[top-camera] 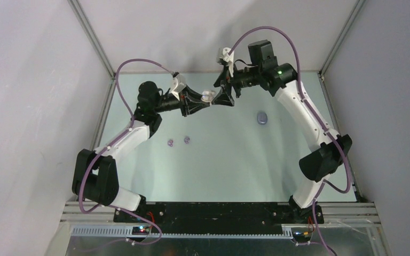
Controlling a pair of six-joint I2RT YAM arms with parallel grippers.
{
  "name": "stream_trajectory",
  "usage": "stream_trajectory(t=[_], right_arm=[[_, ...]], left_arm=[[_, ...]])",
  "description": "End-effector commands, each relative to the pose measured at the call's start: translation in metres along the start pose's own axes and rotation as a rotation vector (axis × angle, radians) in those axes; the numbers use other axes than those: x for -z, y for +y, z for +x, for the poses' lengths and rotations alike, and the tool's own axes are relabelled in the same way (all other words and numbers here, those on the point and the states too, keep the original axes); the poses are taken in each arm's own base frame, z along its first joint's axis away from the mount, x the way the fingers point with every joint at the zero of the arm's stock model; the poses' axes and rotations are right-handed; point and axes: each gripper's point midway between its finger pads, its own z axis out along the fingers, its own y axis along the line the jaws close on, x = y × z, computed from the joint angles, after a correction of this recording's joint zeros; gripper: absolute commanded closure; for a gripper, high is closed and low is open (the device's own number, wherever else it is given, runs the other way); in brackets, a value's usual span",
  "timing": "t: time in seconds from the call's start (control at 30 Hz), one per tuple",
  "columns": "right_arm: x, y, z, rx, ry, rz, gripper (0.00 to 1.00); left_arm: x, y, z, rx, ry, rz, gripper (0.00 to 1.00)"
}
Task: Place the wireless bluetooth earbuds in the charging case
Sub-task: Adjust the earbud with the charging case, then close the charging case.
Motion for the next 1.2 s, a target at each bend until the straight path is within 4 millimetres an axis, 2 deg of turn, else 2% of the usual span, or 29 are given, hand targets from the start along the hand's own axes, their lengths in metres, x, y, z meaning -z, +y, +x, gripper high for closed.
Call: stream_trajectory(t=[0.0,0.17,0.27,0.4,0.53,0.6,0.63,0.67,0.7,0.73,0.77,0.8,0.83,0.87,0.9,0.93,0.97,1.0,1.03,1.13,1.17], right_arm=[[-0.007,0.020,-0.019,0.054,-0.050,-0.108,0.19],[-0.017,0.041,-0.003,0.068,0.000,-0.168,0.21],[-0.017,0.044,-0.004,0.081,0.011,-0.153,0.21],[-0.006,0.047,-0.010,0.115,0.018,-0.090,0.21],[0.008,0.052,0.000,0.101,0.047,-0.046,0.22],[0.017,0.049,0.007,0.080,0.062,0.012,0.22],[0.022,0.041,0.009,0.063,0.065,0.058,0.21],[0.027,0.042,0.017,0.041,0.074,0.081,0.22],[0.033,0.031,0.022,0.009,0.080,0.148,0.22],[0.036,0.031,0.035,-0.019,0.100,0.175,0.22],[0.046,0.022,0.041,-0.029,0.113,0.244,0.23],[0.046,0.019,0.060,-0.057,0.145,0.266,0.23],[0.056,0.011,0.069,-0.080,0.167,0.334,0.23],[0.057,0.008,0.086,-0.136,0.188,0.360,0.23],[0.065,0.001,0.105,-0.190,0.218,0.413,0.23],[0.068,-0.004,0.112,-0.256,0.214,0.454,0.23],[0.078,-0.013,0.133,-0.327,0.241,0.513,0.24],[0.082,-0.016,0.141,-0.401,0.238,0.545,0.25],[0.091,-0.024,0.163,-0.471,0.263,0.593,0.27],[0.114,-0.042,0.201,-0.675,0.277,0.723,0.34],[0.116,-0.045,0.215,-0.726,0.295,0.741,0.36]], left_arm=[[0.001,0.000,-0.025,-0.101,-0.017,0.008,1.00],[0.000,0.004,-0.024,-0.103,0.000,-0.005,1.00],[0.000,0.016,-0.024,-0.087,0.005,-0.064,1.00],[-0.001,0.030,-0.020,-0.025,0.013,-0.136,1.00],[-0.004,0.042,-0.018,0.056,-0.010,-0.186,1.00],[-0.006,0.052,-0.007,0.151,0.003,-0.223,1.00],[-0.008,0.058,0.005,0.195,0.023,-0.239,1.00],[-0.008,0.064,0.014,0.262,0.039,-0.271,0.98],[-0.009,0.074,0.030,0.317,0.060,-0.312,0.97],[-0.010,0.076,0.038,0.396,0.071,-0.330,0.97],[-0.012,0.085,0.054,0.456,0.088,-0.359,0.96],[-0.014,0.089,0.075,0.556,0.112,-0.379,0.96],[-0.017,0.096,0.078,0.595,0.112,-0.399,0.96],[-0.018,0.100,0.103,0.711,0.147,-0.426,0.96],[-0.020,0.106,0.110,0.770,0.166,-0.450,0.96],[-0.022,0.111,0.132,0.856,0.193,-0.477,0.96],[-0.023,0.116,0.138,0.897,0.199,-0.508,0.97],[-0.023,0.119,0.152,0.923,0.213,-0.524,0.96],[-0.023,0.122,0.159,0.942,0.208,-0.547,0.96],[-0.017,0.130,0.195,1.020,0.257,-0.643,0.94],[-0.014,0.129,0.203,1.042,0.278,-0.664,0.92]])
